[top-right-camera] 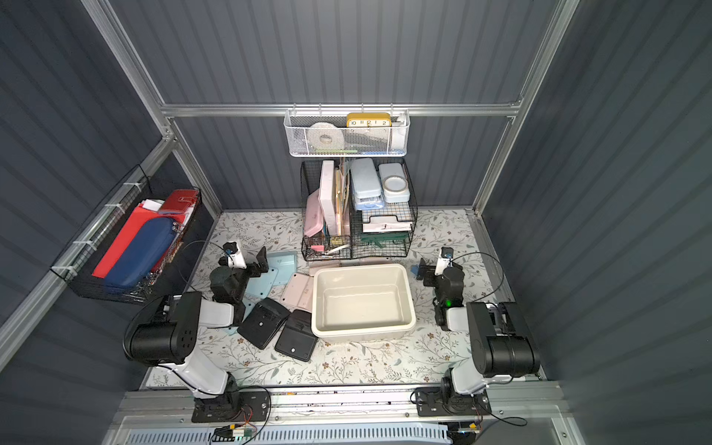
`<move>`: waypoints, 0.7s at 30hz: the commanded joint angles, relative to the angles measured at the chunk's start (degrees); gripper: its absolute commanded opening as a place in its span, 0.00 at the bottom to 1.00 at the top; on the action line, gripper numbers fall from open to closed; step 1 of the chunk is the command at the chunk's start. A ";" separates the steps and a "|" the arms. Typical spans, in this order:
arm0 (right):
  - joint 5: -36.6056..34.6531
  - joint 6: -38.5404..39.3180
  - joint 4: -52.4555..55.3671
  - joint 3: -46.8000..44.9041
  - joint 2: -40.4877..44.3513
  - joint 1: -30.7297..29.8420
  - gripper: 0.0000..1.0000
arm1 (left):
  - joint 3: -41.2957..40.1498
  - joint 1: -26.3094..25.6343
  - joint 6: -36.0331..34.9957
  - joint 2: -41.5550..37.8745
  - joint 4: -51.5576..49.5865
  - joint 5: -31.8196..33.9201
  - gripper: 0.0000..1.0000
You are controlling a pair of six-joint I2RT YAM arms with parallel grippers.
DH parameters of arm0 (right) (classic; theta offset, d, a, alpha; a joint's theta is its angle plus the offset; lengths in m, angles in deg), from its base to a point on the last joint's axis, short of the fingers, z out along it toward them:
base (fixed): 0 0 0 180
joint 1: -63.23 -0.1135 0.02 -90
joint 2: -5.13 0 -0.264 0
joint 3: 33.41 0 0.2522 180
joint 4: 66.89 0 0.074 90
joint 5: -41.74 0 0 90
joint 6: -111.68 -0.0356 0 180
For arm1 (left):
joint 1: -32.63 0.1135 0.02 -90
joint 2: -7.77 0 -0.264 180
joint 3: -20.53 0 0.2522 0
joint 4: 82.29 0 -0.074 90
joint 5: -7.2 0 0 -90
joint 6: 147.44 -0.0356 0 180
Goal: Put the calculator in the storage box
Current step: Adjust the storage box at the center of the board.
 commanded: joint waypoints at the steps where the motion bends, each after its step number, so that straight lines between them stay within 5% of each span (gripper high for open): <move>1: -0.42 0.55 -1.45 1.02 -0.64 0.23 0.99 | 1.18 0.30 -1.02 0.63 1.56 0.12 0.99; 21: -0.27 1.09 -3.33 -0.25 -0.02 0.07 0.99 | 1.01 0.30 -1.02 0.55 1.82 0.37 0.99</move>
